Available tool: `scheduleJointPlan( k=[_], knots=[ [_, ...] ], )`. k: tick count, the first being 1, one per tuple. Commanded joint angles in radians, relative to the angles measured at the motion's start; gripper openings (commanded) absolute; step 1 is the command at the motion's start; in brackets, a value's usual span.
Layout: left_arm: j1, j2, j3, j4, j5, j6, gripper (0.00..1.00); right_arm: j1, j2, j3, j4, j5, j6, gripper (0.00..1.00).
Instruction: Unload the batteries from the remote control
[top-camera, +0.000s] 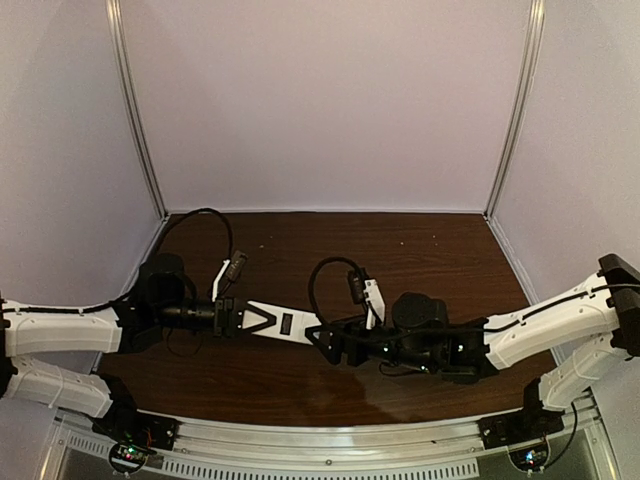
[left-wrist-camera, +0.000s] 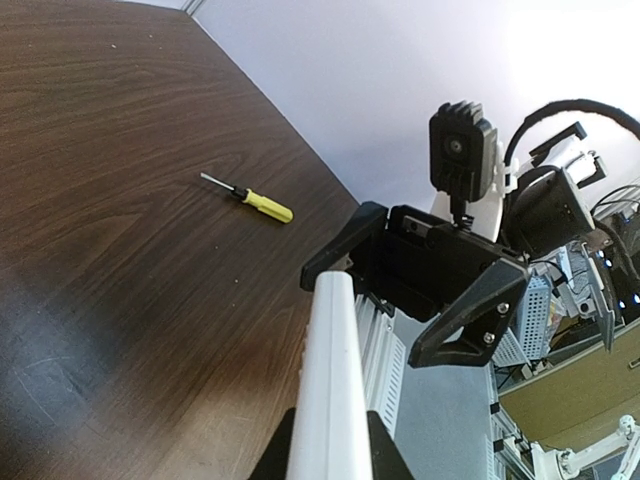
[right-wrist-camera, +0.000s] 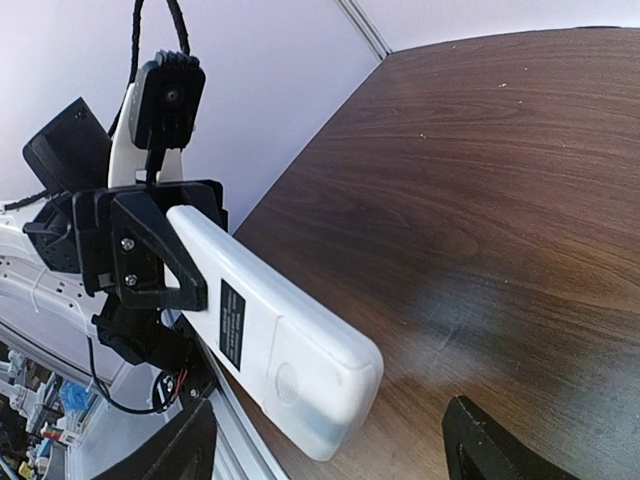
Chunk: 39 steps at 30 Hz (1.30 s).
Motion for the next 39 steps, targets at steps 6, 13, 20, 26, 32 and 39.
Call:
scheduleJointPlan(
  k=[6,13,20,26,32,39],
  knots=[
    [0.007,0.017,-0.005,0.079,0.018,-0.012,0.00,-0.021,0.053,0.043,0.050,0.048,0.004,0.67],
    [0.007,0.032,-0.004,0.082,0.012,-0.011,0.00,-0.022,0.102,0.079,0.056,0.003,0.002,0.61],
    [0.007,0.037,-0.002,0.081,0.008,-0.009,0.00,-0.023,0.125,0.085,0.064,-0.011,0.002,0.55],
    [0.008,0.030,-0.002,0.066,-0.008,-0.004,0.00,-0.023,0.123,0.074,0.062,0.002,0.003,0.50],
    [0.007,0.032,0.001,0.060,-0.011,0.000,0.00,-0.023,0.127,0.066,0.066,0.002,0.008,0.47],
    [0.007,0.030,0.002,0.055,-0.017,0.003,0.00,-0.023,0.133,0.060,0.065,0.006,0.010,0.37]
  ],
)
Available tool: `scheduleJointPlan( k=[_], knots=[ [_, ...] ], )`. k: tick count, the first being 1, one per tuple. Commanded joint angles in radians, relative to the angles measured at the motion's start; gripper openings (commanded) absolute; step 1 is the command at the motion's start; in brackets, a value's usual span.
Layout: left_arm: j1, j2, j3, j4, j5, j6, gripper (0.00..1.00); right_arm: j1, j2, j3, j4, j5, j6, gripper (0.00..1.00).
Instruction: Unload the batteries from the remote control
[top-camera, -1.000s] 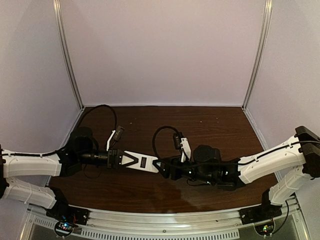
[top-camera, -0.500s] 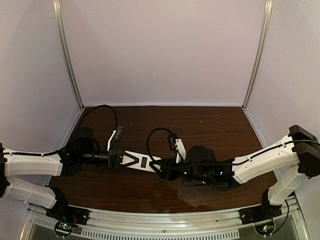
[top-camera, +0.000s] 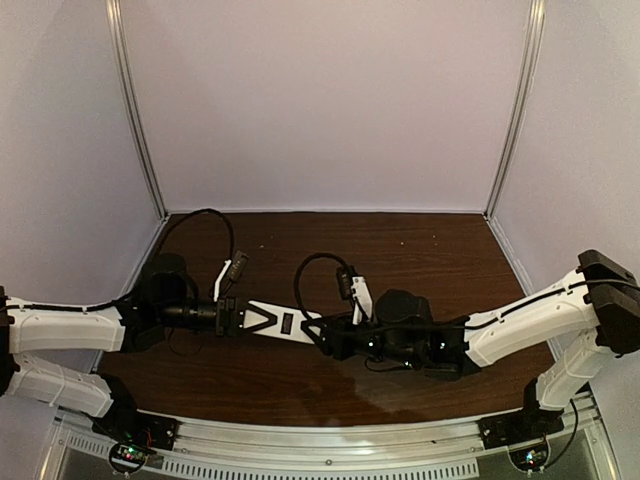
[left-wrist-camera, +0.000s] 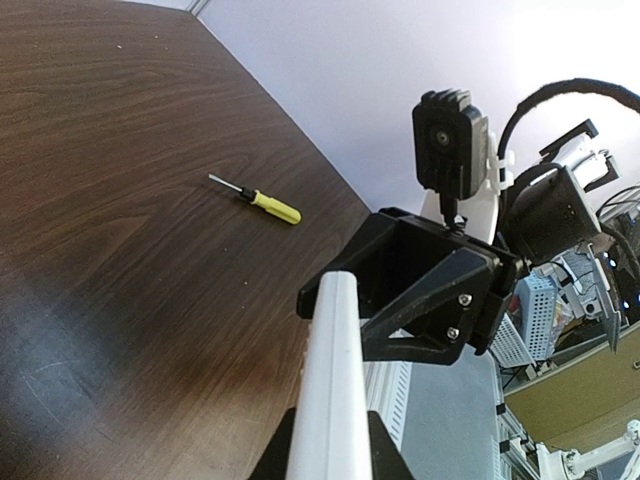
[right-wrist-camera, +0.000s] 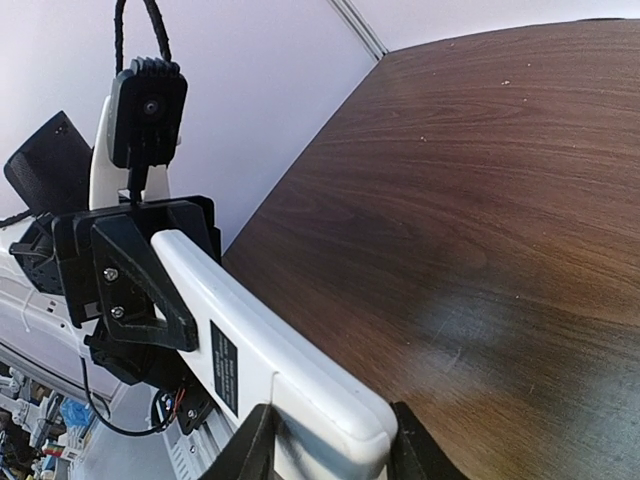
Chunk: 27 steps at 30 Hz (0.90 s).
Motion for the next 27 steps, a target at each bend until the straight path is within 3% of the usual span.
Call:
scheduleJointPlan(
  k=[1,27],
  knots=[
    [0.005,0.000,0.001,0.037,-0.011,0.004,0.00,-0.003,0.016,-0.008,0.007,0.013,-0.008,0.37],
    [0.004,-0.006,0.002,0.031,-0.011,0.006,0.00,-0.003,0.042,-0.015,0.024,0.001,-0.034,0.30]
  ],
)
